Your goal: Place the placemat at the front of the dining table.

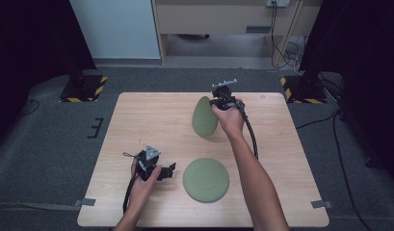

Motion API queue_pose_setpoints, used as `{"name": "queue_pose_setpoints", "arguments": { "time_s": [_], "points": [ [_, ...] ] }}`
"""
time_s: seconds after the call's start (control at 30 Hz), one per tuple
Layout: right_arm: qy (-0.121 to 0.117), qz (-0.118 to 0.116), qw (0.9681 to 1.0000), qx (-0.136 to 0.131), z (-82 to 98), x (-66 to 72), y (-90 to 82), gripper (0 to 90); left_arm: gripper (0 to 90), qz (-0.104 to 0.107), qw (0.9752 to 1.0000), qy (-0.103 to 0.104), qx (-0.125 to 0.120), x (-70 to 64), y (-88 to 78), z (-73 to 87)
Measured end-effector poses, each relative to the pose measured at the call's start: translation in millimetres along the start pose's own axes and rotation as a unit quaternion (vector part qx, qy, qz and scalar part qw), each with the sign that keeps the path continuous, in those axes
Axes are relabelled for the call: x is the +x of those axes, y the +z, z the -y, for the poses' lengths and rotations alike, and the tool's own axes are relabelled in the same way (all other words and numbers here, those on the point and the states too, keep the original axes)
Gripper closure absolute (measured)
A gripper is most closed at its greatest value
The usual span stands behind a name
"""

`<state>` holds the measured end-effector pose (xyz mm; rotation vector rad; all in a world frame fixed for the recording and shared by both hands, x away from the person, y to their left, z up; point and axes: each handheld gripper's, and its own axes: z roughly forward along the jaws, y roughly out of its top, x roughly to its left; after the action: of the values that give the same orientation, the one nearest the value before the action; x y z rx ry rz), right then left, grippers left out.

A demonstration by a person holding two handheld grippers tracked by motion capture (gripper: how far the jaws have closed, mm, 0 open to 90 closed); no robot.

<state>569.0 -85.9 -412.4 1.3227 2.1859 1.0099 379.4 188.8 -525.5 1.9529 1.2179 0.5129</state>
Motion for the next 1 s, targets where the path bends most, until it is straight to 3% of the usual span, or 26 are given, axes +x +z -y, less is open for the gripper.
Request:
{"name": "queue_pose_setpoints", "arguments": {
  "time_s": [0.13,0.27,0.53,0.7,1.0],
  "points": [
    [0.004,-0.002,1.0000,0.001,2.6,-4.8,2.9,86.0,2.1,0.004,1.0000,-0.008,-0.002,4.2,-1.2,-0.4],
    [0.008,-0.006,1.0000,0.000,3.4,-8.6,3.7,86.0,2.3,-0.001,1.0000,0.003,-0.003,7.6,-3.5,-1.6],
    [0.015,-0.004,0.9999,0.002,8.2,-16.4,7.2,86.0,2.3,-0.004,0.9999,-0.009,-0.005,17.8,-5.7,-0.9],
    [0.032,-0.002,0.9995,0.006,17.5,-26.8,12.0,85.9,2.3,-0.005,0.9999,-0.009,-0.003,19.0,-5.2,-0.5],
    [0.084,-0.007,0.9963,0.016,45.2,-52.0,28.2,85.8,2.3,-0.005,0.9999,-0.010,-0.002,19.2,-6.3,-0.4]
  ]
}}
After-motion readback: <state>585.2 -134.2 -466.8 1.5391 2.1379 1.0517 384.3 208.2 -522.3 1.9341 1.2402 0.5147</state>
